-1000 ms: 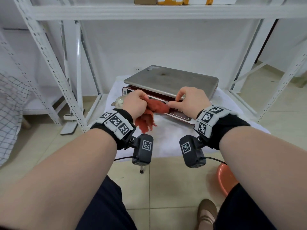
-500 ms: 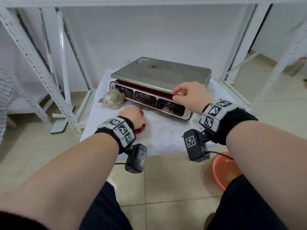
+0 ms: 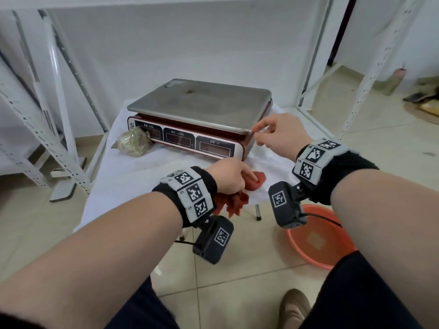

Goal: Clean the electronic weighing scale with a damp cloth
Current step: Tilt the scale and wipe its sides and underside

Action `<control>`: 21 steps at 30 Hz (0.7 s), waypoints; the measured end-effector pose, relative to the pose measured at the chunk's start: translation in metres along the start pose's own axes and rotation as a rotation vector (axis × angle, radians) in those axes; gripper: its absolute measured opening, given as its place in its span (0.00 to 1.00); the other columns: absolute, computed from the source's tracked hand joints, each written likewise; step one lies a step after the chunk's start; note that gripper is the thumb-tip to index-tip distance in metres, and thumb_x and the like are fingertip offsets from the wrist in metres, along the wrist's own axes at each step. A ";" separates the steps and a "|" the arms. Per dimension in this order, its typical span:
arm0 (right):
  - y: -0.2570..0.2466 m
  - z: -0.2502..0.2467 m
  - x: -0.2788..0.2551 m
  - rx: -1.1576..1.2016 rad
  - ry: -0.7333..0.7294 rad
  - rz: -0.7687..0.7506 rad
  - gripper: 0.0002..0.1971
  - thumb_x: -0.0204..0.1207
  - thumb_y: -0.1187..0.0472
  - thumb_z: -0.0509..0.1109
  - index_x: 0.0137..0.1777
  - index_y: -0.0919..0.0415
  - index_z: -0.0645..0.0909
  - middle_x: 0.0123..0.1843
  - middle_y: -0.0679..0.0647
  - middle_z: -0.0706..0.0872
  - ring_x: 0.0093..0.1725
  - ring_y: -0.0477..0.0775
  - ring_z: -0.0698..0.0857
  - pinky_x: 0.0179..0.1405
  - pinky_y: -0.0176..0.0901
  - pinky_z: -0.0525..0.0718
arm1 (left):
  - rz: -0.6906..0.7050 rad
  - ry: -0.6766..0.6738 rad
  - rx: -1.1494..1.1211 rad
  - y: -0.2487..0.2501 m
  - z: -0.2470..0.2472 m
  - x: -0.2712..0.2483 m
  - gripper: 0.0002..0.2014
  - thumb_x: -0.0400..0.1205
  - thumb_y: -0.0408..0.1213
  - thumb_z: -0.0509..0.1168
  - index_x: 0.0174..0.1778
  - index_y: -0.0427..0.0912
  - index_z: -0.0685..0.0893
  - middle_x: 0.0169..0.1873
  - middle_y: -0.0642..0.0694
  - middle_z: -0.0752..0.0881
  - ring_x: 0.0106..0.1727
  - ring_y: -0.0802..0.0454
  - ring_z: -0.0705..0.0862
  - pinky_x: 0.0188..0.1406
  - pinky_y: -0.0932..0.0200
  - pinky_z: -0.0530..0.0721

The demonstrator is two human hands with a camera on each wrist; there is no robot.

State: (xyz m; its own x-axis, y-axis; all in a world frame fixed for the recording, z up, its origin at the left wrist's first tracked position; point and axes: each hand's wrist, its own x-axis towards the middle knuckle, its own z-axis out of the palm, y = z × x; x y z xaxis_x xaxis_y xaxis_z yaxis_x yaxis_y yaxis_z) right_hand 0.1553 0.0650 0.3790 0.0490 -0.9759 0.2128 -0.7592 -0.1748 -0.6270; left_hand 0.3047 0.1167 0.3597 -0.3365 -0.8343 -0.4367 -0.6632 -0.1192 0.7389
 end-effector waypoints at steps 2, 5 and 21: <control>0.003 -0.003 0.000 0.007 0.010 0.010 0.06 0.71 0.60 0.69 0.45 0.50 0.86 0.27 0.42 0.84 0.28 0.33 0.80 0.40 0.34 0.78 | 0.041 0.002 -0.010 0.013 -0.006 -0.005 0.18 0.81 0.19 0.53 0.57 0.41 0.82 0.39 0.35 0.87 0.22 0.43 0.85 0.13 0.60 0.80; 0.005 -0.007 0.000 0.043 0.059 0.021 0.08 0.70 0.62 0.69 0.45 0.51 0.86 0.31 0.45 0.86 0.34 0.42 0.82 0.46 0.40 0.82 | 0.163 0.104 -0.044 0.030 -0.013 0.001 0.22 0.79 0.16 0.48 0.49 0.44 0.81 0.36 0.43 0.88 0.18 0.47 0.84 0.08 0.62 0.75; 0.016 -0.012 -0.004 -0.011 -0.025 0.071 0.07 0.71 0.61 0.68 0.46 0.51 0.86 0.29 0.43 0.85 0.31 0.38 0.80 0.49 0.41 0.84 | 0.070 -0.215 0.340 0.031 -0.003 0.025 0.25 0.76 0.17 0.47 0.55 0.43 0.84 0.34 0.37 0.90 0.31 0.37 0.88 0.20 0.64 0.82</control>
State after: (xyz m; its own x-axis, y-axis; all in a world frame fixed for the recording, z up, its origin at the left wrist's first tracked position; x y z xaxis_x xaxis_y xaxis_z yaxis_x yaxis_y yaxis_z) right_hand 0.1348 0.0674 0.3769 0.0111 -0.9888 0.1492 -0.7684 -0.1039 -0.6315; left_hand 0.2782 0.0904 0.3732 -0.4969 -0.6981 -0.5155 -0.8048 0.1484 0.5747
